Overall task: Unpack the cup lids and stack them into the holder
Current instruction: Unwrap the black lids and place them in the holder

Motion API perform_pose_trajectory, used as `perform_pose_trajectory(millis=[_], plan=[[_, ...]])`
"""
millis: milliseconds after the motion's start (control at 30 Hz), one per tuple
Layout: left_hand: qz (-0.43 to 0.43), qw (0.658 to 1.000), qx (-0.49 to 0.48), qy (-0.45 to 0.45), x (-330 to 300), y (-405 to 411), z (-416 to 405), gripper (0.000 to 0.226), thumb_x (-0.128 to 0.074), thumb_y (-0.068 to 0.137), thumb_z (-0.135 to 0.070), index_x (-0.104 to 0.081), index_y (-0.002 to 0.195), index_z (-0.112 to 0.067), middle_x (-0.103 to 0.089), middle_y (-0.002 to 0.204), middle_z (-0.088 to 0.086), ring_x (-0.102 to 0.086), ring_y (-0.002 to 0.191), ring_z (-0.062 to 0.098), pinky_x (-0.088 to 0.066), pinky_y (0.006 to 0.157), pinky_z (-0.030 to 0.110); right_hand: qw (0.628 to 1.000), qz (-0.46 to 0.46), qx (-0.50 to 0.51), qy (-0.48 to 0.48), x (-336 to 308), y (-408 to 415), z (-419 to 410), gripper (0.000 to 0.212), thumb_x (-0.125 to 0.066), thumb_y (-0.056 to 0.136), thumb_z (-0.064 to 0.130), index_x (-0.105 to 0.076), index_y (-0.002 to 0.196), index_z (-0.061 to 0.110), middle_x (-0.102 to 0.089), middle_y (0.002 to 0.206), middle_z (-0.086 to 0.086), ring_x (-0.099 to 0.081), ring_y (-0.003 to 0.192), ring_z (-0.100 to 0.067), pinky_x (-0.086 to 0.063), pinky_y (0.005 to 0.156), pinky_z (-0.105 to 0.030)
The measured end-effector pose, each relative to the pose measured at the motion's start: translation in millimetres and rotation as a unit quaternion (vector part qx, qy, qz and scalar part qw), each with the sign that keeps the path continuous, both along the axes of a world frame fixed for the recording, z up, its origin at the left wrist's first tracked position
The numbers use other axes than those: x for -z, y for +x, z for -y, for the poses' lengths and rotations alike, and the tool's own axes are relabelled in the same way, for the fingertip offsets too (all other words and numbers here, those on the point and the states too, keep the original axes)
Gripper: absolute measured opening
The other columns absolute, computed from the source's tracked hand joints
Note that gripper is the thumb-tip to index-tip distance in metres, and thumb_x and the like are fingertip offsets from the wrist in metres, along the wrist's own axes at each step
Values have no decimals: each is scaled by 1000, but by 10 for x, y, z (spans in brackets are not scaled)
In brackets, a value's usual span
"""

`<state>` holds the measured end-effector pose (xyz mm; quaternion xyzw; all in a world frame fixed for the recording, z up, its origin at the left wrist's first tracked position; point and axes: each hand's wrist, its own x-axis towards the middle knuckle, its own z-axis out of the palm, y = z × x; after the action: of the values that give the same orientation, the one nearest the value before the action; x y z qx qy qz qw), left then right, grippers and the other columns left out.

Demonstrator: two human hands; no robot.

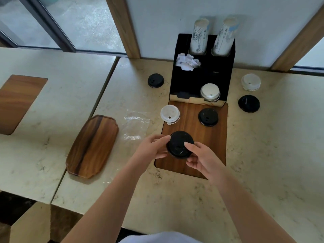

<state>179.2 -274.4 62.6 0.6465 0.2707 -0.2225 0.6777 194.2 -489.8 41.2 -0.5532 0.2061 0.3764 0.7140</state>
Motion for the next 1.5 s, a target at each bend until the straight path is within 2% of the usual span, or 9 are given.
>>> perform_pose_trajectory(millis=[133, 300, 500, 733, 867, 1033, 1200, 1267, 1500], plan=[[22, 998, 24, -61, -13, 341, 101, 67, -86, 71, -43, -63, 127, -14, -76, 113, 10, -76, 100, 28, -62, 84, 38, 1000, 25, 8, -12, -148, 301, -80, 43, -75, 90, 39, -63, 122, 15, -73, 105, -12, -68, 72, -12, -58, 78, -30], [-1, 995, 10, -102, 26, 735, 50, 48, -80, 84, -38, -65, 122, -13, -78, 107, 13, -76, 98, 33, -64, 77, 37, 995, 23, 95, -20, -160, 623, -105, 38, -75, 91, 30, -61, 121, 10, -72, 91, -14, -70, 72, -16, -62, 78, -33], [-33, 998, 14, -44, 118, 1257, 10, 25, -74, 93, -25, -70, 112, -10, -80, 92, 8, -78, 87, 22, -63, 72, 31, 986, 59, 104, -115, -131, 1077, -207, 37, -74, 92, 28, -60, 122, 11, -69, 101, -14, -73, 83, -18, -63, 85, -41], [46, 999, 26, 14, 106, 2061, 20, 29, -73, 93, -24, -73, 119, -13, -77, 105, 7, -74, 98, 23, -60, 93, 41, 959, 147, 133, -202, -177, 1858, -396, 9, -68, 96, 29, -65, 103, 32, -72, 105, 3, -68, 106, -16, -58, 96, -42], [49, 997, -52, -5, 143, 2398, 18, 32, -76, 91, -22, -70, 122, -13, -77, 102, 4, -77, 87, 17, -62, 70, 25, 949, 165, 146, -224, -153, 2204, -501, 43, -70, 95, 27, -60, 137, 22, -66, 107, 10, -64, 105, -11, -57, 95, -34], [84, 991, -70, 72, 235, 2562, 81, 41, -72, 94, -23, -65, 134, -17, -75, 111, 4, -74, 96, 19, -63, 85, 41, 940, 181, 140, -252, -57, 2422, -614, 50, -65, 98, 24, -52, 146, 18, -66, 128, -2, -61, 120, -19, -54, 103, -41], [89, 983, -98, 125, 220, 2614, 210, 24, -64, 99, -31, -70, 120, -22, -74, 105, 2, -74, 90, 18, -64, 81, 40, 964, 84, 186, -173, 15, 2508, -679, 50, -47, 102, 53, -53, 144, 26, -64, 130, 7, -60, 113, -8, -54, 92, -31], [37, 991, -98, 84, 149, 2712, 288, 30, -53, 101, -41, -69, 107, -17, -72, 104, 8, -72, 98, 26, -63, 82, 42, 969, 32, 206, -131, 48, 2583, -636, 60, -41, 102, 60, -48, 149, 25, -57, 144, -1, -55, 128, -17, -51, 100, -36], [-162, 960, -123, -194, 87, 2957, 281, 87, -30, 94, -74, -33, 157, -14, -35, 162, 11, -29, 150, 34, -29, 119, 49, 977, -103, 185, 3, 16, 2860, -464, 87, -28, 96, 74, -17, 162, 18, -18, 169, -8, -15, 155, -25, -16, 123, -51]])
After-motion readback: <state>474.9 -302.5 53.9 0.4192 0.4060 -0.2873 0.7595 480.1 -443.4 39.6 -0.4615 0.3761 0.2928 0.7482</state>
